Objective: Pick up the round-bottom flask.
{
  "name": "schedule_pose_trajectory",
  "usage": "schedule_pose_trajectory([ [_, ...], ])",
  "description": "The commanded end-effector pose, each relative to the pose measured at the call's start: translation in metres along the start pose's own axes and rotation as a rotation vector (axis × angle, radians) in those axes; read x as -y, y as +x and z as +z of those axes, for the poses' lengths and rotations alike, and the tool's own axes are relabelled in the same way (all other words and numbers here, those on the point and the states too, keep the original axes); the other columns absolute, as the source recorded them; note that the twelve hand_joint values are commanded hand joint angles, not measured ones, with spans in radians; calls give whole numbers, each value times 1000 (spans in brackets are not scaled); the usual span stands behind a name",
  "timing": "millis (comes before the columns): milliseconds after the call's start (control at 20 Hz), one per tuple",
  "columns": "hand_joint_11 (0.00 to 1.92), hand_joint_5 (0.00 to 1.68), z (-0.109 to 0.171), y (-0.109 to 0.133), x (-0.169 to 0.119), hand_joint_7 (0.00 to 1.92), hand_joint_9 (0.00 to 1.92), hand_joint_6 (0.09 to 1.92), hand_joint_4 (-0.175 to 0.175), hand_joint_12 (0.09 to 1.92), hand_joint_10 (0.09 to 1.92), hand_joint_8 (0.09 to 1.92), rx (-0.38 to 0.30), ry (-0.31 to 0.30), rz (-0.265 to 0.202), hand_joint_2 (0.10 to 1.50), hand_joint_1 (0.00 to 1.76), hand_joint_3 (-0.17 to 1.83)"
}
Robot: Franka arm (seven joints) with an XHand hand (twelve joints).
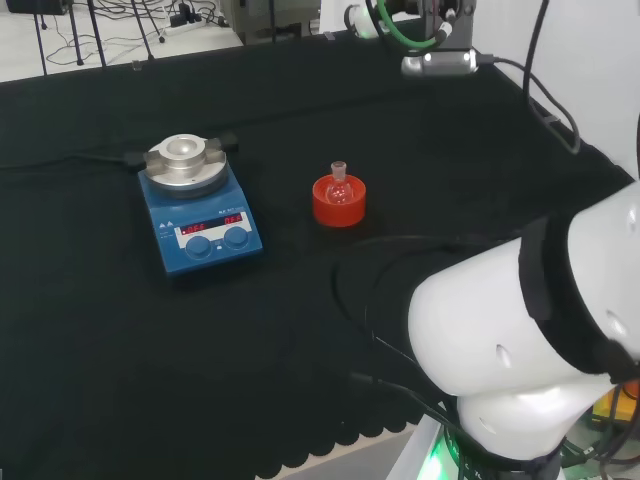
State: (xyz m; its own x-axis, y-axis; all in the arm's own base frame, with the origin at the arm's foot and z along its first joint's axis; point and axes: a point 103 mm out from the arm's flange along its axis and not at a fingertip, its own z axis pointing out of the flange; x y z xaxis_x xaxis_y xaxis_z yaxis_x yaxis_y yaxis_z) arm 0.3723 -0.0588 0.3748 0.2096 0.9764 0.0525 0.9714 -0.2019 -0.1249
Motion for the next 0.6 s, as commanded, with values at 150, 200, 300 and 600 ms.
schedule_pose_trajectory([
  [150,0,364,59,-24,-55,163,271,175,-59,1352,697,597,-33,46,13,1240,286,312],
  [200,0,367,64,-25,-58,164,271,175,-60,1352,697,598,-35,51,14,1240,288,311],
  [300,0,372,72,-26,-63,166,273,175,-61,1352,697,599,-38,58,18,1239,291,311],
  [600,1,395,89,-34,-68,193,309,172,-65,1364,705,618,-72,48,30,1213,371,300],
])
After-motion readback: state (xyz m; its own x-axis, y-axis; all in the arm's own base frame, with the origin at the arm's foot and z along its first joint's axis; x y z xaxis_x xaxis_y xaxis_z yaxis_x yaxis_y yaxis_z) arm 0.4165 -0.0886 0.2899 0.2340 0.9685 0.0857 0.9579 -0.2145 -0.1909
